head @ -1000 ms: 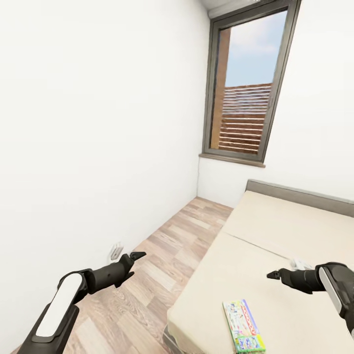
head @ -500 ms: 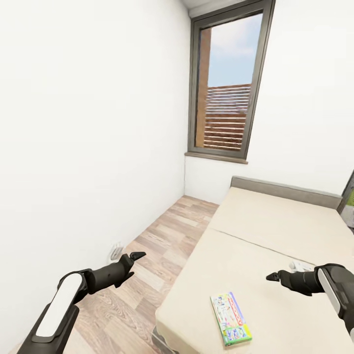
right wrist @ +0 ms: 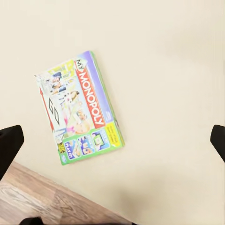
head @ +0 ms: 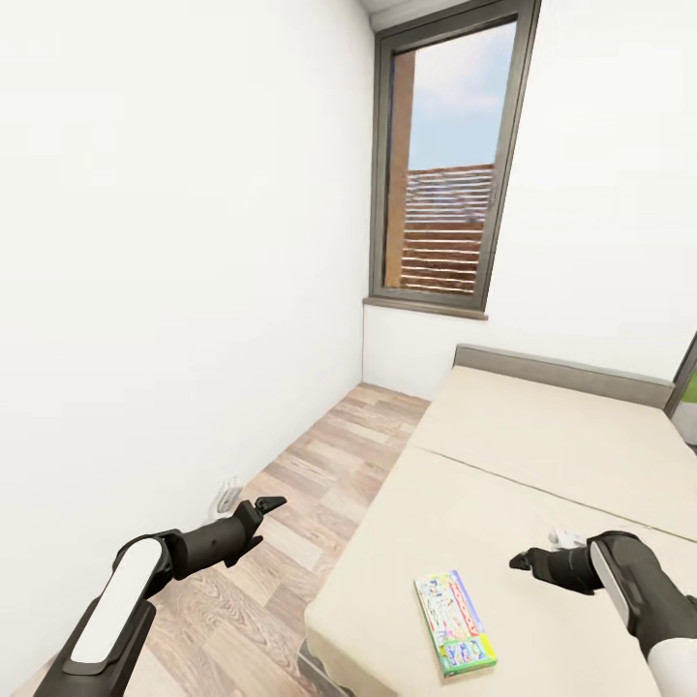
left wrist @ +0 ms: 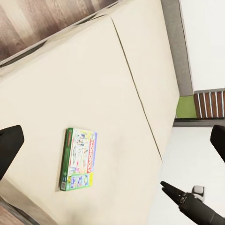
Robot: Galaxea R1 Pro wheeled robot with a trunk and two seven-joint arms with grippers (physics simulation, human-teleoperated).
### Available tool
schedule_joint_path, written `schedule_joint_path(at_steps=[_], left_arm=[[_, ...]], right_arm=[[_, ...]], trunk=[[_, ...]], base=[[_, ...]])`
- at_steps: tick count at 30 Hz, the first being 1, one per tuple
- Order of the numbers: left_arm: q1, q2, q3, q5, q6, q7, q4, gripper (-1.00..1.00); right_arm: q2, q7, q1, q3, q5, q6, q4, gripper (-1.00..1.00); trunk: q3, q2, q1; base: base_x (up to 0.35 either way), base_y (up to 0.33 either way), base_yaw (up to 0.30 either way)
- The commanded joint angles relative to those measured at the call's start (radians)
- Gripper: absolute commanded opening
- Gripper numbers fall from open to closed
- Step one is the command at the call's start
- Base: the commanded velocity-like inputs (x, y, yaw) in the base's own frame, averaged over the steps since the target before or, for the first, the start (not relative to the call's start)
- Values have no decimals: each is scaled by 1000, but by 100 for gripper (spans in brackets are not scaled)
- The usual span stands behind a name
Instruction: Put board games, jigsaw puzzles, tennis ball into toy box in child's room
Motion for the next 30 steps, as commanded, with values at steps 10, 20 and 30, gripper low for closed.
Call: schedule_joint_path(at_steps=[10,20,30], left_arm=[[-1,0,1,7,1,13,-1,100],[-1,-1,0,4,0,15,-1,100],[-1,-1,-1,3,0,18,-1,100]], right_arm=[[33,-12,-23,19,13,-11,16,100],[33,-12,-44,77,14,-5,10,100],[28,-10,-49,93,12,-2,3,100]], trunk=[[-33,-71,38],[-64,-141,77],[-95,-211,115]], base=[[0,0,-1],[0,0,0],[0,0,0]])
